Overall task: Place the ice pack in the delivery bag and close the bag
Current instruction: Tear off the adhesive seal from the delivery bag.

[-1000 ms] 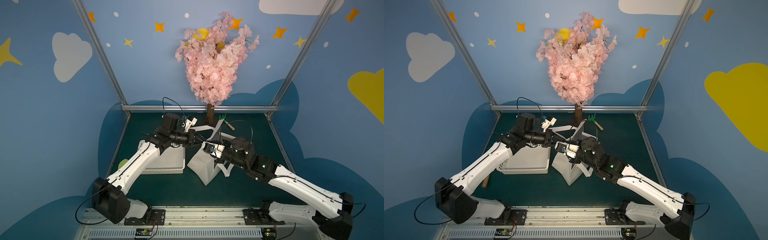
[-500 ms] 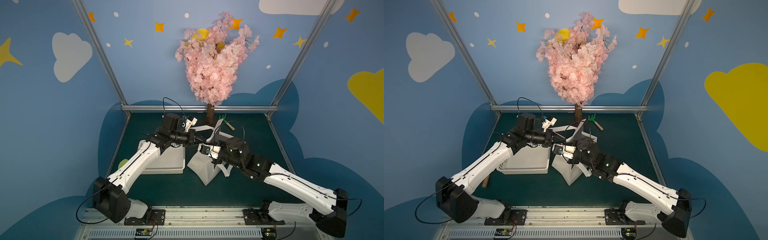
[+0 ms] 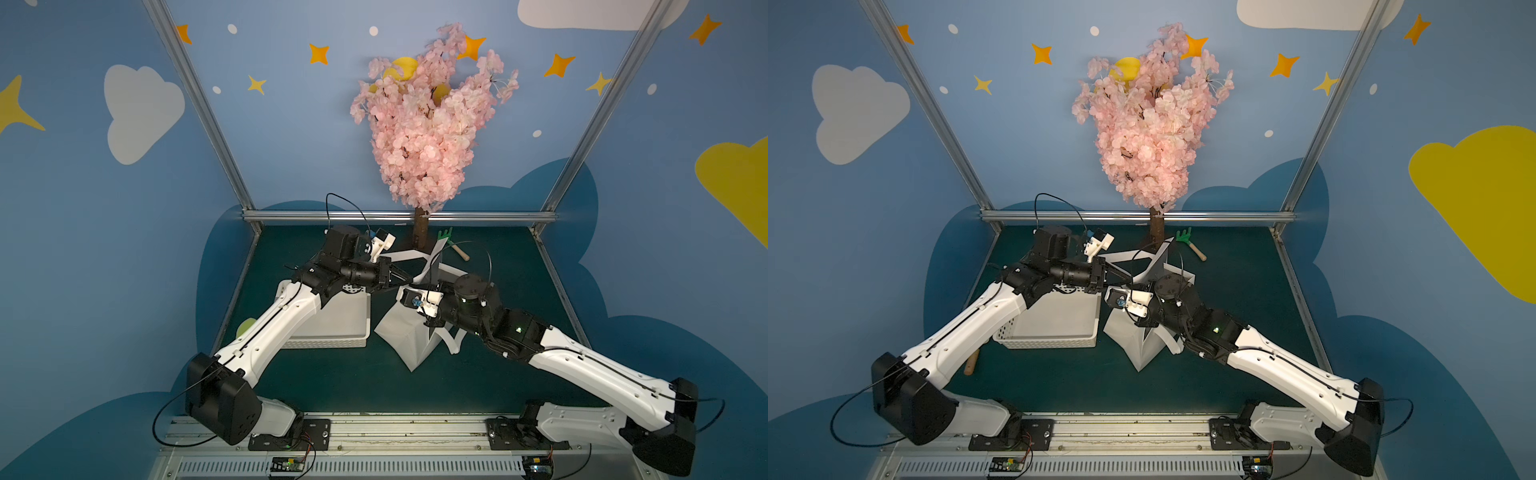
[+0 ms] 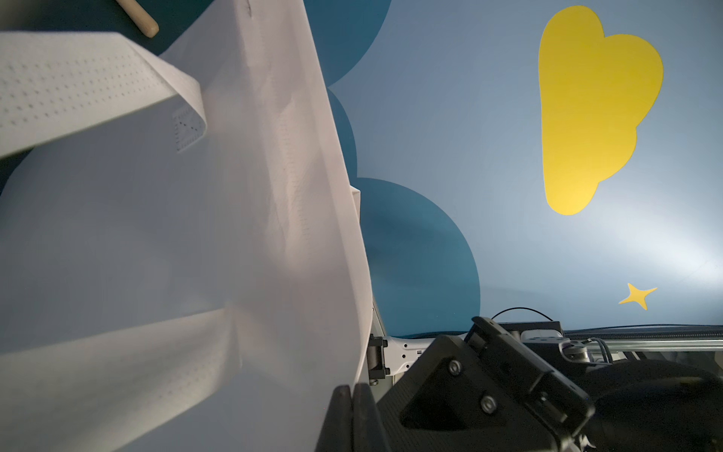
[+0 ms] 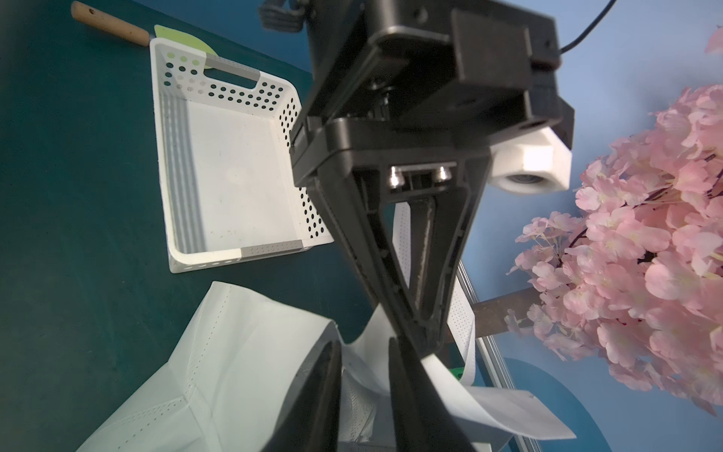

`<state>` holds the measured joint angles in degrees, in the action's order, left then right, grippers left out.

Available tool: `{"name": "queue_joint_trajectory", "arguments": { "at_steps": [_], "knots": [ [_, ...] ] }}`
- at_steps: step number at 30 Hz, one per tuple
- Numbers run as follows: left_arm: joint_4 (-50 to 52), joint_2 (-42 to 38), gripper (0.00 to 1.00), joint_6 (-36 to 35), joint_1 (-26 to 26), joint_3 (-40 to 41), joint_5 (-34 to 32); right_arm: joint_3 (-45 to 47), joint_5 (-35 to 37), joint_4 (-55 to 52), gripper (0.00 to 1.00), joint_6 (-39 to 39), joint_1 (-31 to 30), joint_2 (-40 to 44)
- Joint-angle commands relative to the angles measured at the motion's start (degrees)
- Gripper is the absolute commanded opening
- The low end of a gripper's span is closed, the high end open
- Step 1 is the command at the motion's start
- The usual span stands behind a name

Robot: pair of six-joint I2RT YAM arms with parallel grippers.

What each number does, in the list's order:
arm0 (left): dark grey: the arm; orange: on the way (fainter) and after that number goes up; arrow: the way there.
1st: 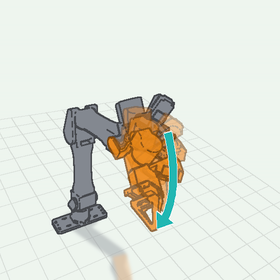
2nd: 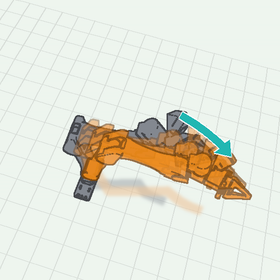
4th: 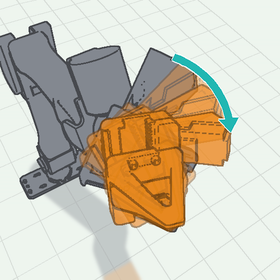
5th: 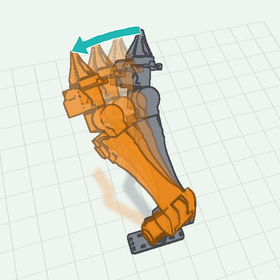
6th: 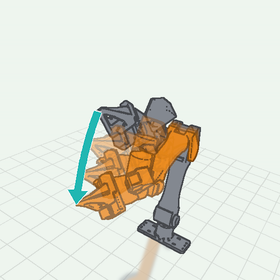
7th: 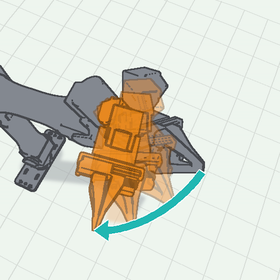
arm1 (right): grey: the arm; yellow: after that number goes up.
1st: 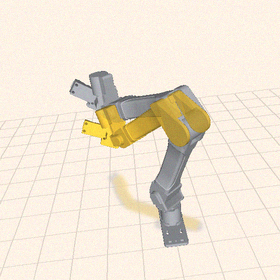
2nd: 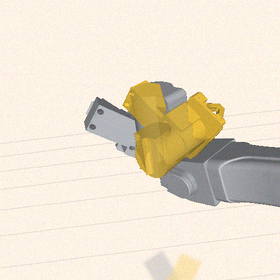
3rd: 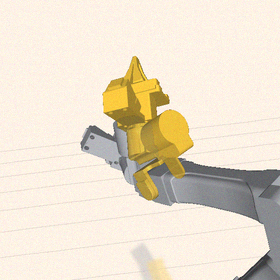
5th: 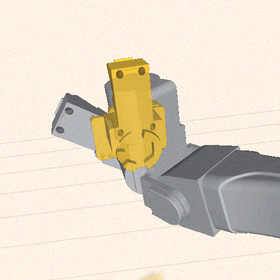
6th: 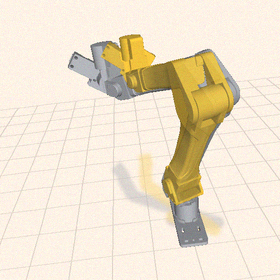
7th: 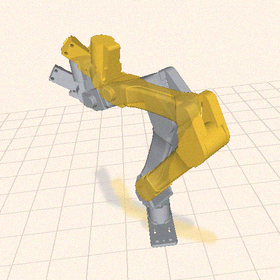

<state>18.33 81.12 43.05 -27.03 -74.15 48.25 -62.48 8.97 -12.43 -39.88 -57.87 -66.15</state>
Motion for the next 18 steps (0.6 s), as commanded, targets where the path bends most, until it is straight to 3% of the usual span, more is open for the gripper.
{"name": "queue_joint_trajectory", "arguments": {
  "at_steps": [1,18],
  "knots": [
    [-0.1,0.6,0.03,-0.9,-0.1,-1.6,1.4,-1.7,0.3,-0.5,0.25,0.2,-0.2,1.3],
    [-0.2,0.4,0.03,-0.8,0.0,-1.3,1.3,-2.5,1.0,1.4,0.13,0.1,-0.1,-1.1]
  ]
}}
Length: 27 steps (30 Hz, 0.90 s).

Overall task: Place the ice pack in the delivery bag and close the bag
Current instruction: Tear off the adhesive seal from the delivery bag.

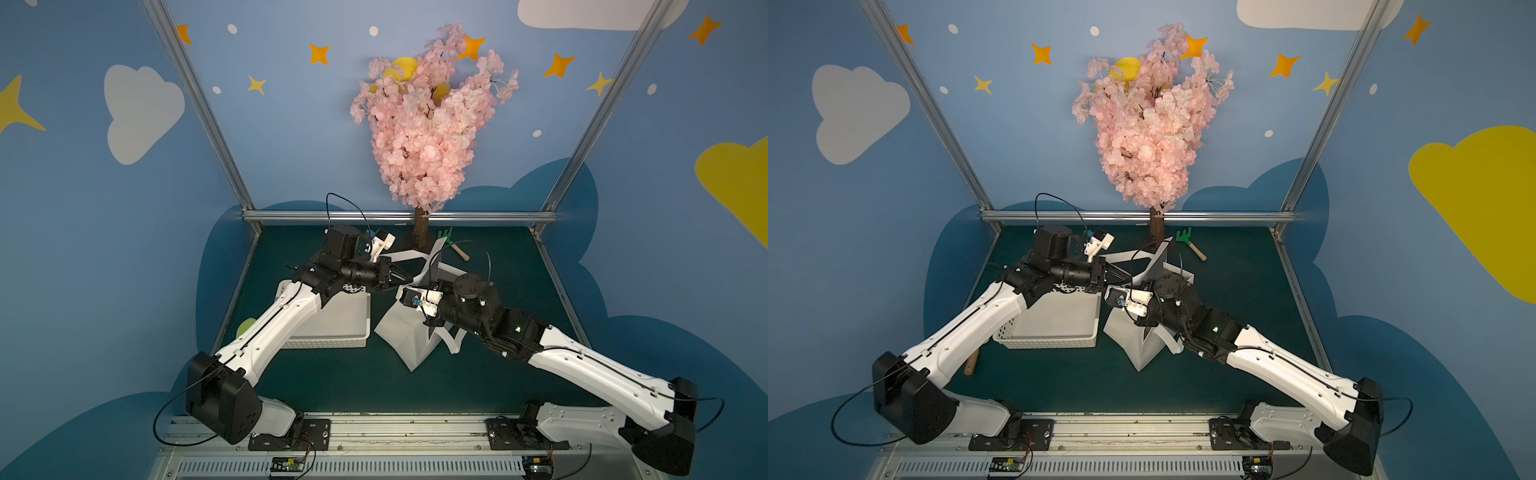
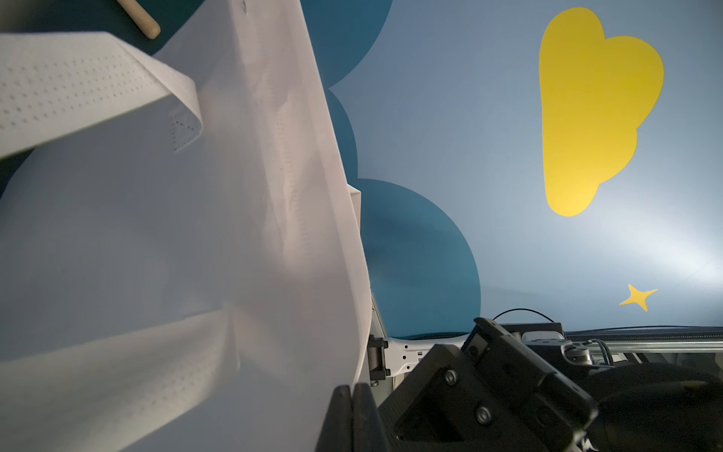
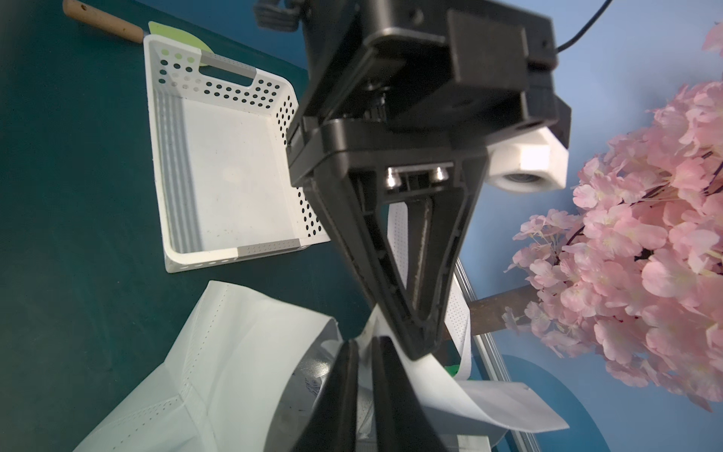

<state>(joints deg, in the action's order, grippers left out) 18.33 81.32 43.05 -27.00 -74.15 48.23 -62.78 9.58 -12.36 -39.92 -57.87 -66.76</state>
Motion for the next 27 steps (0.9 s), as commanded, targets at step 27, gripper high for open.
{"name": "queue_joint_trajectory", "arguments": {
  "at_steps": [27],
  "knots": [
    [0.2,0.5,0.03,-1.3,-0.1,-1.6,1.2,-1.9,1.4,0.5,0.0,3.2,1.2,1.4]
  ]
}}
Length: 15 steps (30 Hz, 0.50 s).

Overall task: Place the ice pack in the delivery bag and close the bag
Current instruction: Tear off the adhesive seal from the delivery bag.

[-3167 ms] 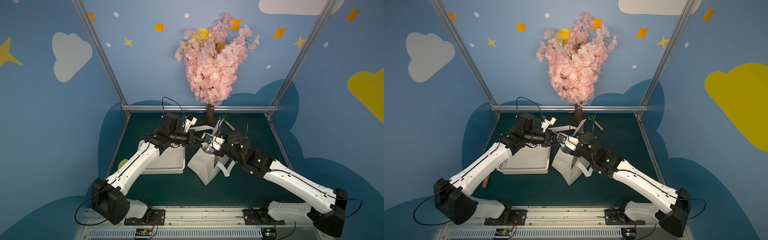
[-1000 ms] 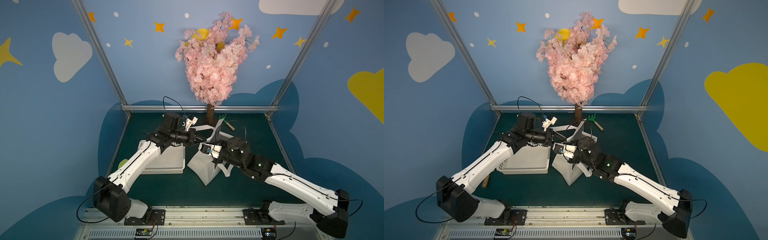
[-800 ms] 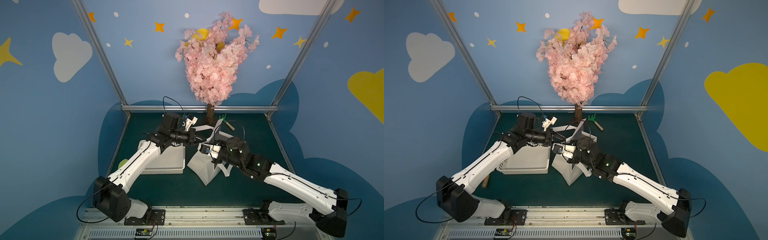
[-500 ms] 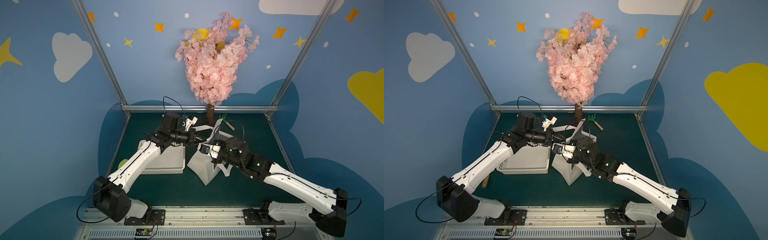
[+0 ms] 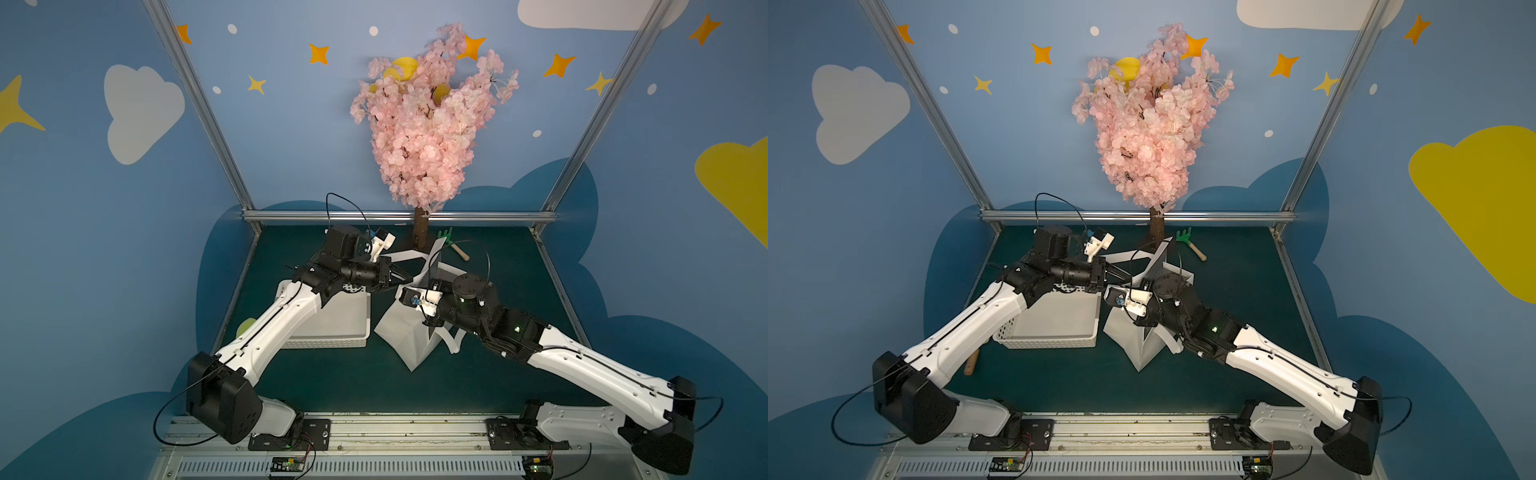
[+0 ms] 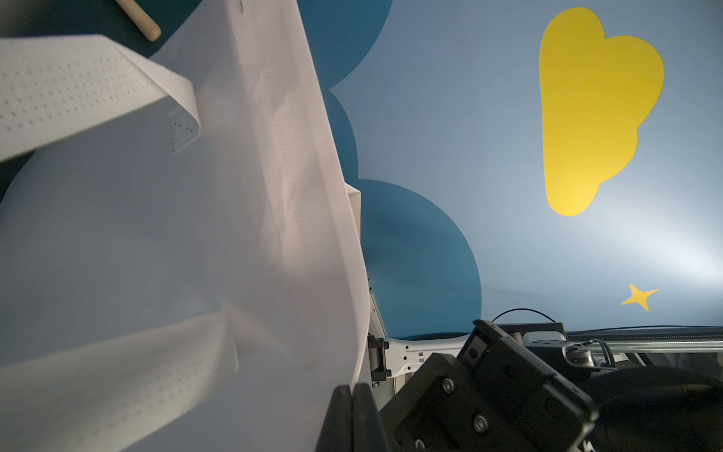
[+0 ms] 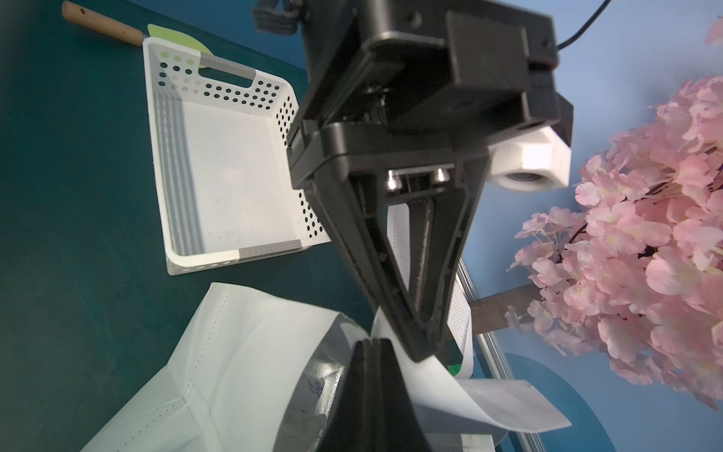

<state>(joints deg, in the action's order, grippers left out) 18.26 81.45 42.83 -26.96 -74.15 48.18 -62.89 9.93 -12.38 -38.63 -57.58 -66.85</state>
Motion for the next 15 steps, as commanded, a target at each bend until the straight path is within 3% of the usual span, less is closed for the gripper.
{"name": "queue_joint_trajectory", "arguments": {
  "at_steps": [1,3,5,15],
  "knots": [
    [0.6,0.4,0.03,-1.3,0.0,-1.8,1.1,-1.7,0.8,0.6,0.0,2.6,1.4,1.8],
    [1.2,0.3,0.09,-1.5,0.5,-2.1,0.6,-1.5,0.1,0.6,0.0,3.5,2.2,2.2],
    [1.3,0.0,0.25,-1.4,1.3,-2.2,0.6,-1.0,-0.3,1.1,0.0,4.8,3.2,2.8],
    [-1.0,-0.1,0.28,-0.1,1.6,-1.6,1.8,-0.4,-2.2,0.7,0.0,6.5,4.9,3.6]
  ]
}}
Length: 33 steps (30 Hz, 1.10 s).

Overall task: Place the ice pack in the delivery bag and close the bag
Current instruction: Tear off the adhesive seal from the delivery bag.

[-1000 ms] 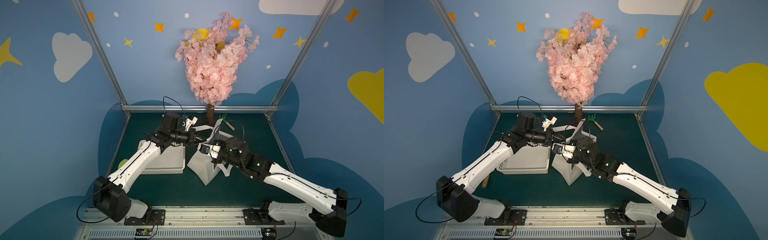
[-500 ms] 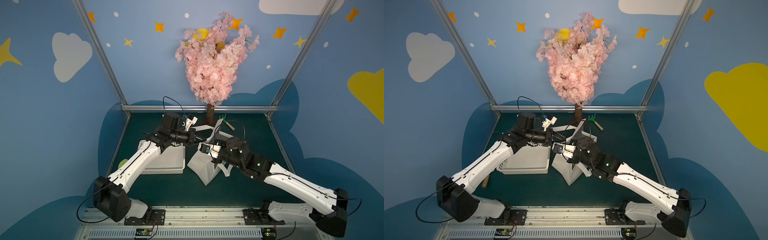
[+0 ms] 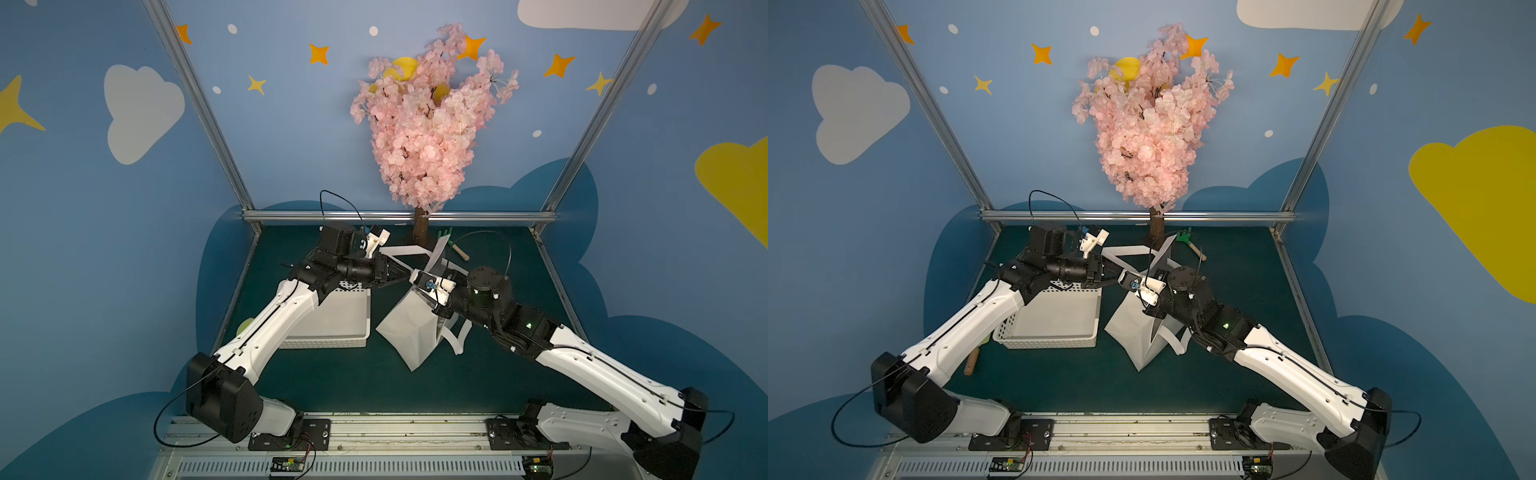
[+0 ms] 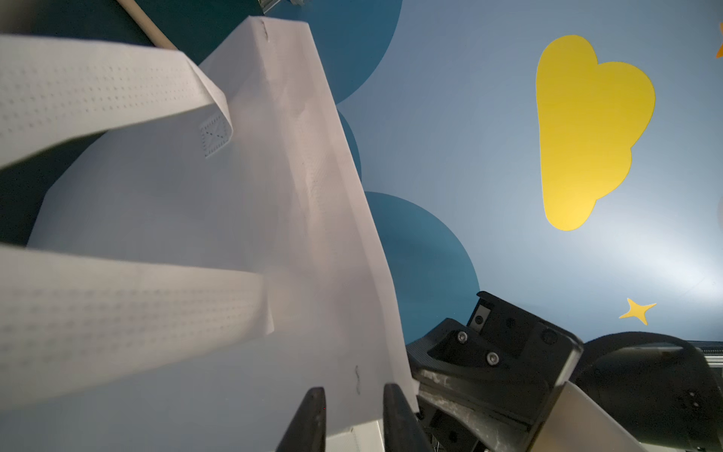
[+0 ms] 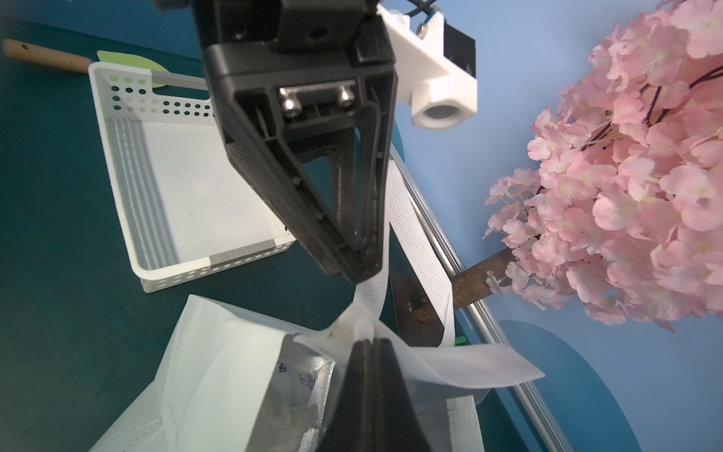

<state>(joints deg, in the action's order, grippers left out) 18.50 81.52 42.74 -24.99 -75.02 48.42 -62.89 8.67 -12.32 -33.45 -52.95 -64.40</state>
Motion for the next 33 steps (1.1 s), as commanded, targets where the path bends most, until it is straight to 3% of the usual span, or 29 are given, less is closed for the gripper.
{"name": "queue_joint_trajectory", "arguments": {
  "at_steps": [1,9,15,21,26,33],
  "knots": [
    [-1.5,0.0,0.27,0.1,-0.4,-0.7,1.7,-0.4,-1.0,0.9,0.0,1.4,0.1,1.1],
    [-1.9,0.0,0.25,0.0,-0.4,-1.0,1.5,-0.6,3.9,0.8,0.0,1.9,1.4,1.2],
    [-1.4,-0.2,0.25,-0.3,-0.2,-1.0,1.2,-2.2,10.5,-0.5,0.0,5.9,7.2,-0.1],
    [-0.8,-0.7,0.24,-0.8,0.0,-0.9,1.0,-2.8,14.5,-1.9,0.0,9.7,17.8,-1.0],
    [-0.4,-1.1,0.24,-1.3,0.6,-1.1,1.1,-3.2,13.5,-0.6,0.0,13.6,30.4,-2.5],
    [-0.2,-2.5,0.24,-2.1,2.0,-0.9,0.9,-8.6,15.5,0.8,0.0,14.8,43.4,-9.6]
  ]
}}
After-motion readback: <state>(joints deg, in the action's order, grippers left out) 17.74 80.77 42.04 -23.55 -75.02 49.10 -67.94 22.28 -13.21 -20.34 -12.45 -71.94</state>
